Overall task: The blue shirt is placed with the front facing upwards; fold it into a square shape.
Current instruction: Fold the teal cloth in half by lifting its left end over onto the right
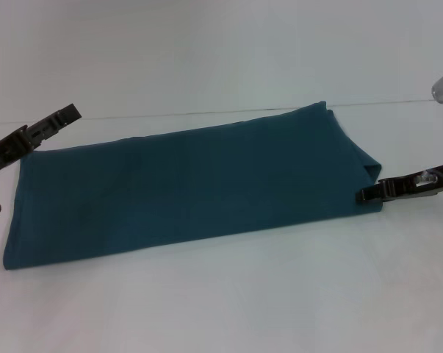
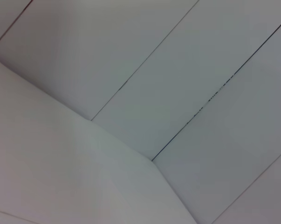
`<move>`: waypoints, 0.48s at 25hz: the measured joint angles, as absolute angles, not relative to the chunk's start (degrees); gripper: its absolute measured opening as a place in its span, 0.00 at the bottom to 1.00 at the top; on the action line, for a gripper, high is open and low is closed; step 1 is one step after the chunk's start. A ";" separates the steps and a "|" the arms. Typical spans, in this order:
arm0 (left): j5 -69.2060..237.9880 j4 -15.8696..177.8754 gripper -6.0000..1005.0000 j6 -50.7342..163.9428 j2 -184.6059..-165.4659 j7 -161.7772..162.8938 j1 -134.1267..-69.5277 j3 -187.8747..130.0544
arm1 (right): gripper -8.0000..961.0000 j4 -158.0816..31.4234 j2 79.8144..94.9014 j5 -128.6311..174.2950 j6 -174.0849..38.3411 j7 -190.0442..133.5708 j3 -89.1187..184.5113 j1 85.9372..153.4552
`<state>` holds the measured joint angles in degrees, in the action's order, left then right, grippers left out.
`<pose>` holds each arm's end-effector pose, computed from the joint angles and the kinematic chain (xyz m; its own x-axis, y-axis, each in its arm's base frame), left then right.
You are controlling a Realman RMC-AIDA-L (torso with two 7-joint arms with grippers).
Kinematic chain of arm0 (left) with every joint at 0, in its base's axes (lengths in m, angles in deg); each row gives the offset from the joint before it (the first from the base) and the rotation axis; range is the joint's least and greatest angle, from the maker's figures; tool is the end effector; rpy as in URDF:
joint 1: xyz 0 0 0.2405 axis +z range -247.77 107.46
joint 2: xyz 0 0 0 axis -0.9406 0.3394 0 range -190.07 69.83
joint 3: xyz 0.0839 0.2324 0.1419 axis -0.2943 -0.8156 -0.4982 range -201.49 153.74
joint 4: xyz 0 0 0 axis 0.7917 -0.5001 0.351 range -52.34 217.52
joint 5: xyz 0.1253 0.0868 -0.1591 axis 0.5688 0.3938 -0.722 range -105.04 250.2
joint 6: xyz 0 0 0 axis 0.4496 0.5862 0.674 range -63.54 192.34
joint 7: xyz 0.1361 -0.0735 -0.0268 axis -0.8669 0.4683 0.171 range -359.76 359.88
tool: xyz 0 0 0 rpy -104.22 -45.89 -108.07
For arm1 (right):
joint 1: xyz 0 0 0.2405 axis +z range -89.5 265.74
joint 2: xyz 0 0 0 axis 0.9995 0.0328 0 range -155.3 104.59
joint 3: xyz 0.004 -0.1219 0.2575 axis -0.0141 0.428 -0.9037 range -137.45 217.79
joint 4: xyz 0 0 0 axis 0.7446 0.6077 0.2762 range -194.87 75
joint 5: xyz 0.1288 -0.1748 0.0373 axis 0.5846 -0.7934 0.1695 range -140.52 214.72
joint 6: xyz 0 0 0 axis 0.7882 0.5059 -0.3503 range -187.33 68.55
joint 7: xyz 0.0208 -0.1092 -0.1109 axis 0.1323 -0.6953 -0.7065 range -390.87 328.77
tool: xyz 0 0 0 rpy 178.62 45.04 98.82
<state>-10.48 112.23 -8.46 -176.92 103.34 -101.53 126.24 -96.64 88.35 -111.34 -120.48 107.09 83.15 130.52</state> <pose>-0.3135 0.4100 0.0272 0.1830 0.4970 0.8483 0.9116 -0.4087 0.0428 0.3304 0.4497 0.0131 0.3983 -0.8582 -0.3237 -0.8597 -0.2264 -0.4578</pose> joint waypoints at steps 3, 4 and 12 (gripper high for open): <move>-10.48 112.19 0.88 -8.46 -176.92 103.34 -101.53 126.23 | 0.62 -95.66 88.42 -111.30 -119.32 106.57 82.76 130.61; -10.48 112.19 0.88 -8.46 -176.92 103.34 -101.51 126.23 | 0.62 -95.42 88.44 -111.29 -119.06 106.49 82.71 130.63; -10.48 112.06 0.88 -7.72 -176.93 103.33 -101.54 126.21 | 0.54 -94.66 88.84 -110.71 -118.25 105.76 82.85 130.92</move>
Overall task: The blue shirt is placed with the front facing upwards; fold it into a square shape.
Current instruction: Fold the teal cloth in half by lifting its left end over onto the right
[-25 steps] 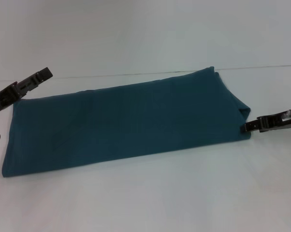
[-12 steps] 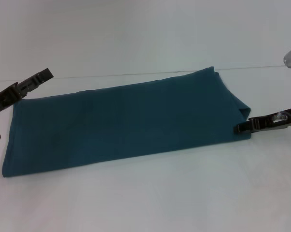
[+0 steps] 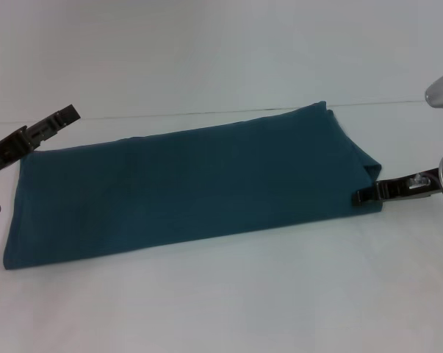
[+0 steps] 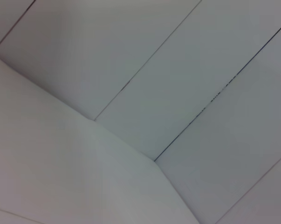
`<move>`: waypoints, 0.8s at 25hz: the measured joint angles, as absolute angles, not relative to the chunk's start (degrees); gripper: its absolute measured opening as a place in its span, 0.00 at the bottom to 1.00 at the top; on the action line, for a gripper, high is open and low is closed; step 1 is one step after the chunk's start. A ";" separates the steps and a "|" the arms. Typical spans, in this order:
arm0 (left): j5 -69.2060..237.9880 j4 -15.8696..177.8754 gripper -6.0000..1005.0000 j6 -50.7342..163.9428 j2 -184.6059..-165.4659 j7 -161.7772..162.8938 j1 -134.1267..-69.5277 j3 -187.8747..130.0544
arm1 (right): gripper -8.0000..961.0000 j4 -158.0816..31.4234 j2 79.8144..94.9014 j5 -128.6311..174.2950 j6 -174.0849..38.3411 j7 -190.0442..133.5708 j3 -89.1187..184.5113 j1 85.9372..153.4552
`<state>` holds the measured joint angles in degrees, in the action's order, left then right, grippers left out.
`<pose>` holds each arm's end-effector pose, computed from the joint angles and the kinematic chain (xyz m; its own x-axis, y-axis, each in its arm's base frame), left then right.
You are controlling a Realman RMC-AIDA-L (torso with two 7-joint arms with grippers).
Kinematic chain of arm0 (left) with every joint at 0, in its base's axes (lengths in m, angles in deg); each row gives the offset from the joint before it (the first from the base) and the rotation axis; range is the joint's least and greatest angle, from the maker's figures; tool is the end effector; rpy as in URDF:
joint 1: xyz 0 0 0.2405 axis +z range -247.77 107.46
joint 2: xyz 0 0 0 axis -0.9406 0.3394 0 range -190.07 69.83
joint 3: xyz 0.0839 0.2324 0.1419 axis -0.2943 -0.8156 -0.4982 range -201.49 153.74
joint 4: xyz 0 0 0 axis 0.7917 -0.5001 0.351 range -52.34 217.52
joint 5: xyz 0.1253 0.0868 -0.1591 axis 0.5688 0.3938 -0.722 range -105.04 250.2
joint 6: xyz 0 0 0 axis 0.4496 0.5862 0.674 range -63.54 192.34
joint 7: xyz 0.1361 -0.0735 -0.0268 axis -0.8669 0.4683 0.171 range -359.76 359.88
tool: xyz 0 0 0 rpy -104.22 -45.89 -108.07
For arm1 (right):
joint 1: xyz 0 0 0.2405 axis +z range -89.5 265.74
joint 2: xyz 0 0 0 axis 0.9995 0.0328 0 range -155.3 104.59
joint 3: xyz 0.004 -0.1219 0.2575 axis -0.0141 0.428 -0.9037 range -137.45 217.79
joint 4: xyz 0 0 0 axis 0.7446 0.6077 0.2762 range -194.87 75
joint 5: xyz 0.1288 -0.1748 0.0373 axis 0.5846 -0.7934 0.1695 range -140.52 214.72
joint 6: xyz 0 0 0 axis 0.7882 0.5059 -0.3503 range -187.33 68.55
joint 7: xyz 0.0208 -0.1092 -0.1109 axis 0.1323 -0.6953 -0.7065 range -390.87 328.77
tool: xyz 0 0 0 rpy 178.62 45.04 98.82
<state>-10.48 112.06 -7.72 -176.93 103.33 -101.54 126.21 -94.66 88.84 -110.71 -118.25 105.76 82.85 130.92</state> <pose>-0.3153 0.4108 0.0267 0.1802 0.4968 0.8490 0.9165 -0.3982 0.0386 0.3308 0.4503 0.0038 0.4033 -0.8532 -0.3307 -0.8603 -0.2303 -0.4548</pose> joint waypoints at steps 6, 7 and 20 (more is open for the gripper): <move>-10.48 112.04 0.88 -6.98 -176.99 103.34 -101.62 125.74 | 0.49 -94.65 88.84 -110.47 -118.32 106.11 82.88 130.92; -10.48 112.05 0.88 -6.95 -177.01 103.33 -101.62 125.73 | 0.46 -94.68 88.84 -110.46 -118.45 106.21 82.83 130.91; -10.48 112.12 0.88 -6.71 -177.12 103.34 -101.62 125.71 | 0.07 -95.37 88.56 -110.49 -119.64 107.13 82.60 130.32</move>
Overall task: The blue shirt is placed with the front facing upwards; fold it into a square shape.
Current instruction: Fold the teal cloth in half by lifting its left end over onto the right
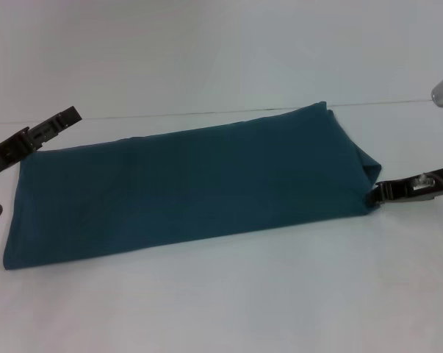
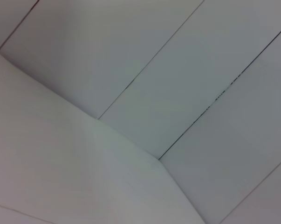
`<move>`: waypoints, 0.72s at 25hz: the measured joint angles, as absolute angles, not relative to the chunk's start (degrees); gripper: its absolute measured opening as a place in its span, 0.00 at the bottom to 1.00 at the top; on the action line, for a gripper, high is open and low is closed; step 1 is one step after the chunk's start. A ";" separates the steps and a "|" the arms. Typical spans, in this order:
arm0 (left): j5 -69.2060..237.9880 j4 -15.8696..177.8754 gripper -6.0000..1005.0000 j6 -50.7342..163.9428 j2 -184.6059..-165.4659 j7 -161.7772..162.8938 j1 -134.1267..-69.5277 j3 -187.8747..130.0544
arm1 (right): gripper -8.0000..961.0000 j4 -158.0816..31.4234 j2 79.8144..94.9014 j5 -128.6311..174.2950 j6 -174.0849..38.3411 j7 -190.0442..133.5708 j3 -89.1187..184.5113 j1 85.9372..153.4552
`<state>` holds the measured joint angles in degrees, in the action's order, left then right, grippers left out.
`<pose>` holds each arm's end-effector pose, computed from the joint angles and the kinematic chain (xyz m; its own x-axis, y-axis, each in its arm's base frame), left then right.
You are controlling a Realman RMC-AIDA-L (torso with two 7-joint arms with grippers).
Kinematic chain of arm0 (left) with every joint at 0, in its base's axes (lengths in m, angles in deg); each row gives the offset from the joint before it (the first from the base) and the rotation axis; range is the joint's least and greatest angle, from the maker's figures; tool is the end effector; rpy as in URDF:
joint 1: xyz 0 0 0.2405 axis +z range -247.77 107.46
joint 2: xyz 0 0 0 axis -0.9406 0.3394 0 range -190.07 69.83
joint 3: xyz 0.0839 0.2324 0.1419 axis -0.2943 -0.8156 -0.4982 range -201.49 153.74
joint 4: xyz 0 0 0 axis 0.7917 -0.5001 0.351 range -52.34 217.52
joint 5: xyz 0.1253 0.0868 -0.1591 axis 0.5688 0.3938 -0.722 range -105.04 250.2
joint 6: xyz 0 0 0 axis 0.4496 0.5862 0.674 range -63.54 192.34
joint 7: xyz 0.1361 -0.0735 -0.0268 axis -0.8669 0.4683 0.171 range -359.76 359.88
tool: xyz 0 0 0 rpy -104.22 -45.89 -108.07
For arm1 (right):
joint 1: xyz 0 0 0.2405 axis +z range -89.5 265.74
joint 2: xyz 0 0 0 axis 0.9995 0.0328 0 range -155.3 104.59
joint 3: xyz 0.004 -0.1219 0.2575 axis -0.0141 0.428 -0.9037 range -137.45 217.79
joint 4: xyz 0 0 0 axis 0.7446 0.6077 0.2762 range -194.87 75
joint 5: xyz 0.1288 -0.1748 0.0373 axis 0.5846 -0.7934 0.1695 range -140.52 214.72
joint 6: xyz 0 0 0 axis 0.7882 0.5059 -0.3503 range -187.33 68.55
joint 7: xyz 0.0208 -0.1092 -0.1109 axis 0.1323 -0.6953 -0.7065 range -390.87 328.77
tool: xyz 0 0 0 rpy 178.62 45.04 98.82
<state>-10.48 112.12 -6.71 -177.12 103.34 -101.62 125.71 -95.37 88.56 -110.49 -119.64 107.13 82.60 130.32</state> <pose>-0.3156 0.4122 0.0243 0.1831 0.4992 0.8469 0.9203 -0.3900 0.0310 0.3334 0.4471 0.0078 0.3739 -0.8629 -0.3400 -0.8748 -0.2062 -0.4384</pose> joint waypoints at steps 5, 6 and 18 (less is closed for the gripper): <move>-10.48 112.07 0.88 -6.22 -177.21 103.33 -101.54 125.71 | 0.04 -96.93 89.00 -110.48 -122.97 106.95 82.71 129.16; -10.48 112.06 0.88 -6.21 -177.23 103.33 -101.51 125.71 | 0.04 -97.82 89.28 -110.47 -123.48 106.97 82.76 128.68; -10.86 112.03 0.88 -6.17 -177.44 103.33 -101.59 125.71 | 0.04 -109.05 92.86 -110.57 -131.88 107.05 82.94 122.80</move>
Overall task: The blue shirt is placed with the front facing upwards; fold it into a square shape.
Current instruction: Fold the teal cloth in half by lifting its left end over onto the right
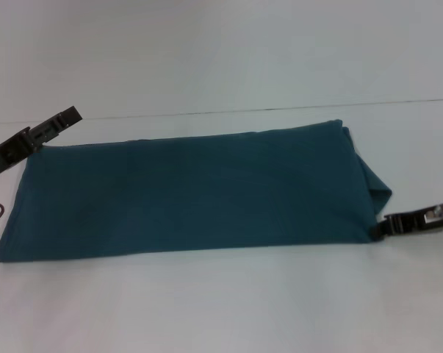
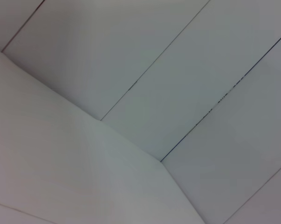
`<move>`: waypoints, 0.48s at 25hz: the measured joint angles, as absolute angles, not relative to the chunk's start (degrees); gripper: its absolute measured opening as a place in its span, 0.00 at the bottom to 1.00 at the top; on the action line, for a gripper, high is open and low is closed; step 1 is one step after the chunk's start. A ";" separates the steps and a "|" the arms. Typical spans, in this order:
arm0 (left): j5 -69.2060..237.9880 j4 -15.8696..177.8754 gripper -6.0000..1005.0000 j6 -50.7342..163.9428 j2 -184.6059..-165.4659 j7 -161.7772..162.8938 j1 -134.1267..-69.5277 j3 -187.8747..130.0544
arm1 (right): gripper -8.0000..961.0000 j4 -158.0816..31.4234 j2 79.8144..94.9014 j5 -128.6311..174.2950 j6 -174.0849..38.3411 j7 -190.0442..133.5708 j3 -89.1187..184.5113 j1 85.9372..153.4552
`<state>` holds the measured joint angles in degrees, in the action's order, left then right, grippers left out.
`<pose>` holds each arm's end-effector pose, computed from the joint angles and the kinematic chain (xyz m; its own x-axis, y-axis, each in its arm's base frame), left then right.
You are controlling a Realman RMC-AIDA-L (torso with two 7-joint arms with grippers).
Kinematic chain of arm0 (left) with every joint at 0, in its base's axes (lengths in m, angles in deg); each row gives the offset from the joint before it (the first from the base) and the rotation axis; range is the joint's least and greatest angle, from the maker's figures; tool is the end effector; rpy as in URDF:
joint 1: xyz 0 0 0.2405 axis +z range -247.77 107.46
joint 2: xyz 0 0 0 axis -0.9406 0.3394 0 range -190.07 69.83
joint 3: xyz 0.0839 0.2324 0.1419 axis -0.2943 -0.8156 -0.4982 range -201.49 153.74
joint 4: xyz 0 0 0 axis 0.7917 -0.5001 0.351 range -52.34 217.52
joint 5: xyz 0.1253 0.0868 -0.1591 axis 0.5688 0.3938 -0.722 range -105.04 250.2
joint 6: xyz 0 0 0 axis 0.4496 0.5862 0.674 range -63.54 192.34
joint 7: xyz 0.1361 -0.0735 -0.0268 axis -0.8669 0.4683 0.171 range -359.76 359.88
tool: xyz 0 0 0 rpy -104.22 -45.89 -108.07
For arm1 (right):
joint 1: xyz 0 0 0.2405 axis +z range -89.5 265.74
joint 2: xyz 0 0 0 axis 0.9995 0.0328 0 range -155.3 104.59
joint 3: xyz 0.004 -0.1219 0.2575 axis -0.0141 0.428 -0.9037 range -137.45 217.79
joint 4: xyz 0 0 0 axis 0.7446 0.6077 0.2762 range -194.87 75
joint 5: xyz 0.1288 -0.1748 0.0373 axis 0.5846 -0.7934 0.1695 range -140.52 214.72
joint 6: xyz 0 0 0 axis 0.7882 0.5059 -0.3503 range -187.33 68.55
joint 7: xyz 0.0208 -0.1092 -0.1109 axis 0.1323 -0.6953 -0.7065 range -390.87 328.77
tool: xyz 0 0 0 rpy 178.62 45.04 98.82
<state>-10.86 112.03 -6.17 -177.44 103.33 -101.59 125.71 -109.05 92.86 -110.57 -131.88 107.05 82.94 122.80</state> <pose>-0.3158 0.4123 0.0223 0.1729 0.4971 0.8503 0.9236 -0.3817 0.0354 0.3361 0.4026 0.0071 0.3561 -0.8889 -0.2882 -0.8956 -0.2366 -0.3768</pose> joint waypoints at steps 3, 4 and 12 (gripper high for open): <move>-10.88 112.03 0.88 -6.17 -177.45 103.33 -101.61 125.71 | 0.04 -109.15 93.16 -110.65 -133.01 106.81 82.96 121.91; -10.89 112.03 0.88 -6.17 -177.45 103.33 -101.61 125.71 | 0.04 -109.33 93.22 -110.69 -133.27 106.76 82.98 121.53; -10.92 112.21 0.88 -6.00 -177.78 103.33 -101.63 125.81 | 0.04 -112.56 93.94 -110.76 -135.27 106.65 83.00 118.46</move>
<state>-10.92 112.21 -6.00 -177.78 103.33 -101.63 125.81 -112.56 93.94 -110.76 -135.27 106.65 83.00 118.46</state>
